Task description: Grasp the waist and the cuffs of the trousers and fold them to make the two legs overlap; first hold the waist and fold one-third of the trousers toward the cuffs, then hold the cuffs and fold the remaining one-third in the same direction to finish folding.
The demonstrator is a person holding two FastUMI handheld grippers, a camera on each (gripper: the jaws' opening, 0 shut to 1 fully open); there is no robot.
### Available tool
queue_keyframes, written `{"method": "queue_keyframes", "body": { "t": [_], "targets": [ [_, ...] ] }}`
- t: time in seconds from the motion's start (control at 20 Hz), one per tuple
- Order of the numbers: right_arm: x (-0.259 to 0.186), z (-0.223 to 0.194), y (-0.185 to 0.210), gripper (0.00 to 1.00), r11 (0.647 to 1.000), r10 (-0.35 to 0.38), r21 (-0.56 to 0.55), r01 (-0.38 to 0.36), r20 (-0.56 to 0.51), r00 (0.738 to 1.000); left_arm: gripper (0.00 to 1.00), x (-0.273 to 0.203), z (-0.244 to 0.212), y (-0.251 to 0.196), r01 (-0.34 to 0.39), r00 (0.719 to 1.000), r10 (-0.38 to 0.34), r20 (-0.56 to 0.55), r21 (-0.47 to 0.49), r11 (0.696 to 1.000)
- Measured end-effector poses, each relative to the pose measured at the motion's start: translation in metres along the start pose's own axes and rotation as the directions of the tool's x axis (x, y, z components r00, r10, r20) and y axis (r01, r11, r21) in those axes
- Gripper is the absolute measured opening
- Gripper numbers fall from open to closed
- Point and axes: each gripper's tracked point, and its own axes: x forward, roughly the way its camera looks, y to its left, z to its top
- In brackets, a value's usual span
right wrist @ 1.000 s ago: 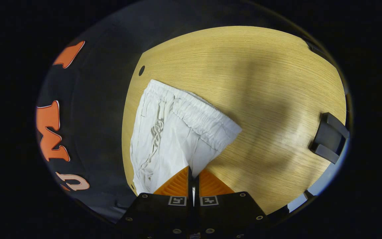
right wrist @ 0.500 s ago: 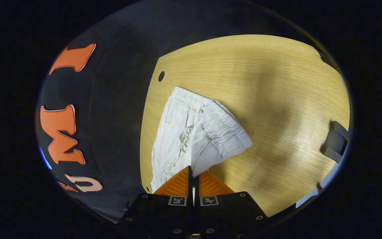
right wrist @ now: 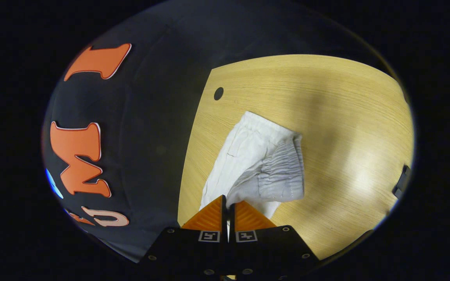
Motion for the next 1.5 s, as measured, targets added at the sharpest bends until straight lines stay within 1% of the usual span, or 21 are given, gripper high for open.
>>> {"method": "queue_keyframes", "body": {
  "t": [0.2, 0.25, 0.3, 0.45, 0.6, 0.65, 0.7, 0.8, 0.85, 0.9, 0.95, 1.0, 1.05, 1.1, 1.15, 1.2, 1.25, 1.3, 1.4, 1.45, 1.5],
  "targets": [
    [0.024, 0.020, 0.022, 0.00, 1.000, -0.007, -0.018, 0.008, 0.007, 1.000, 0.02, 0.025, 0.018, -0.023, 0.010, 1.000, -0.009, -0.016, 0.051, 0.999],
    [0.030, 0.023, 0.026, 0.00, 1.000, -0.011, -0.024, 0.011, 0.008, 1.000, 0.06, 0.034, 0.022, -0.030, 0.013, 1.000, -0.012, -0.020, 0.063, 0.998],
    [0.037, 0.027, 0.030, 0.00, 0.999, -0.018, -0.034, 0.018, 0.010, 1.000, 0.04, 0.041, 0.027, -0.036, 0.015, 1.000, -0.014, -0.024, 0.072, 0.997],
    [0.062, 0.036, 0.044, 0.00, 0.998, -0.038, -0.055, 0.038, 0.011, 0.999, 0.04, 0.067, 0.038, -0.054, 0.017, 0.999, -0.013, -0.039, 0.105, 0.994],
    [0.086, 0.045, 0.048, 0.00, 0.996, -0.061, -0.062, 0.062, 0.020, 0.998, 0.04, 0.097, 0.051, -0.070, 0.017, 0.999, -0.011, -0.045, 0.133, 0.991],
    [0.094, 0.046, 0.050, 0.00, 0.996, -0.065, -0.065, 0.067, 0.019, 0.998, 0.02, 0.109, 0.054, -0.076, 0.019, 0.999, -0.012, -0.051, 0.142, 0.990],
    [0.100, 0.048, 0.050, 0.00, 0.995, -0.071, -0.068, 0.072, 0.020, 0.997, 0.04, 0.118, 0.057, -0.079, 0.022, 0.998, -0.013, -0.058, 0.152, 0.988],
    [0.108, 0.052, 0.048, 0.01, 0.993, -0.091, -0.077, 0.094, 0.036, 0.995, 0.04, 0.136, 0.057, -0.080, 0.009, 0.997, 0.007, -0.081, 0.185, 0.983],
    [0.113, 0.051, 0.048, 0.01, 0.991, -0.108, -0.077, 0.110, 0.042, 0.993, 0.04, 0.144, 0.054, -0.076, -0.008, 0.995, 0.028, -0.098, 0.201, 0.980],
    [0.117, 0.050, 0.048, 0.02, 0.990, -0.117, -0.076, 0.120, 0.044, 0.992, 0.04, 0.152, 0.050, -0.071, -0.027, 0.993, 0.051, -0.109, 0.205, 0.978],
    [0.116, 0.048, 0.050, 0.03, 0.989, -0.122, -0.077, 0.125, 0.046, 0.992, 0.02, 0.155, 0.047, -0.069, -0.028, 0.991, 0.054, -0.124, 0.200, 0.979],
    [0.116, 0.046, 0.051, 0.05, 0.988, -0.125, -0.084, 0.129, 0.045, 0.991, 0.06, 0.157, 0.045, -0.065, -0.047, 0.988, 0.074, -0.132, 0.199, 0.979],
    [0.115, 0.045, 0.053, 0.10, 0.987, -0.125, -0.095, 0.129, 0.048, 0.991, 0.09, 0.157, 0.046, -0.061, -0.055, 0.987, 0.082, -0.135, 0.192, 0.980],
    [0.115, 0.046, 0.055, 0.17, 0.986, -0.124, -0.107, 0.129, 0.057, 0.991, 0.19, 0.157, 0.047, -0.059, -0.057, 0.987, 0.082, -0.135, 0.180, 0.982],
    [0.116, 0.047, 0.055, 0.32, 0.985, -0.124, -0.115, 0.132, 0.068, 0.990, 0.37, 0.158, 0.050, -0.055, -0.067, 0.988, 0.090, -0.126, 0.173, 0.983],
    [0.115, 0.047, 0.053, 0.40, 0.983, -0.123, -0.124, 0.132, 0.076, 0.989, 0.49, 0.155, 0.047, -0.052, -0.065, 0.989, 0.086, -0.120, 0.167, 0.984],
    [0.113, 0.047, 0.052, 0.52, 0.982, -0.127, -0.133, 0.137, 0.083, 0.988, 0.50, 0.148, 0.051, -0.050, -0.063, 0.990, 0.082, -0.111, 0.161, 0.985],
    [0.111, 0.046, 0.051, 0.50, 0.979, -0.133, -0.143, 0.144, 0.087, 0.987, 0.60, 0.142, 0.055, -0.049, -0.059, 0.992, 0.076, -0.102, 0.159, 0.985],
    [0.104, 0.041, 0.049, 0.84, 0.977, -0.132, -0.159, 0.145, 0.090, 0.987, 1.00, 0.131, 0.058, -0.041, -0.070, 0.993, 0.084, -0.079, 0.172, 0.983],
    [0.097, 0.038, 0.047, 0.99, 0.977, -0.128, -0.160, 0.141, 0.090, 0.988, 1.00, 0.124, 0.061, -0.038, -0.071, 0.994, 0.084, -0.065, 0.182, 0.981],
    [0.094, 0.035, 0.046, 0.98, 0.978, -0.122, -0.161, 0.135, 0.089, 0.989, 1.00, 0.116, 0.062, -0.036, -0.067, 0.996, 0.078, -0.051, 0.196, 0.978]
  ]
}}
